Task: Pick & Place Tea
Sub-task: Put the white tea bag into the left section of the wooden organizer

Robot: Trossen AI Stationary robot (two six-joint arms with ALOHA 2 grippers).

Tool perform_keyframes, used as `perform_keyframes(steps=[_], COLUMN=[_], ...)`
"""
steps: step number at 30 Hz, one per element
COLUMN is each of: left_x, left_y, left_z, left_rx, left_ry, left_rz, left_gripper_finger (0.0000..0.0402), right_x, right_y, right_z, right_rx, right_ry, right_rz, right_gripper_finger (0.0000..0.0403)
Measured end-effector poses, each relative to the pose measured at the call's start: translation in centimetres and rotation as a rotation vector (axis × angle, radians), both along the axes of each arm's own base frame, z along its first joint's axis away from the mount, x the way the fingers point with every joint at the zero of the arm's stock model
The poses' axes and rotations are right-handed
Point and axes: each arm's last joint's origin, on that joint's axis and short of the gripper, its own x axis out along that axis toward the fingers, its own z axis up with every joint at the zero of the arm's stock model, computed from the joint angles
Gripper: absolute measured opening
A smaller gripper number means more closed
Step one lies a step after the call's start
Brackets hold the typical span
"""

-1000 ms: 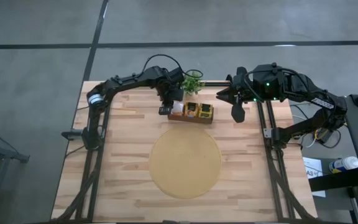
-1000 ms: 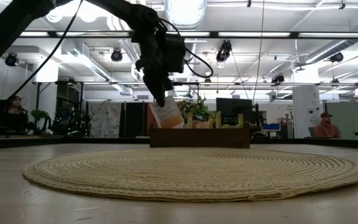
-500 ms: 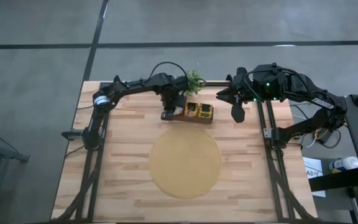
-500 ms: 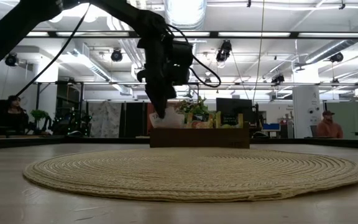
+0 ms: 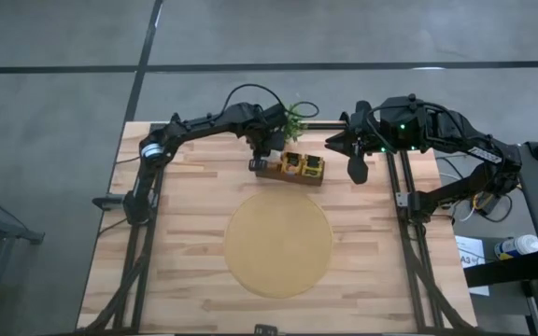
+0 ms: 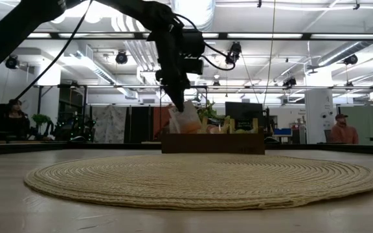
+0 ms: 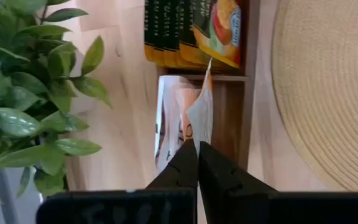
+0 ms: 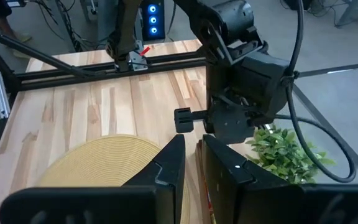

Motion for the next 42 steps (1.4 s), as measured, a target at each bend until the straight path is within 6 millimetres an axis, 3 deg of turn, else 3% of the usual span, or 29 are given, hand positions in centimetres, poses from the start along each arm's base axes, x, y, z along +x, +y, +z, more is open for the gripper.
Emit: perform_keyframes(steps=[14,42], left_x=[-0.7,0.0], left_y=[-0.4,-1.0], left_z=[-0.2,-0.6], left_rx=[-0.029,-0.068], left_ry=[0.085,0.022], left_rz=[-0.045,-0.057], left_gripper_finger=[0.0002,0.0011], right_x=[0.0,0.0], right_y=[0.0,0.0], right_z=[0.0,0.0], right_rx=[-0.016,0.004], right_ry=[0.004,-0.001], right_rz=[0.009,-0.002], right_gripper_finger=[0.0052,0.0052])
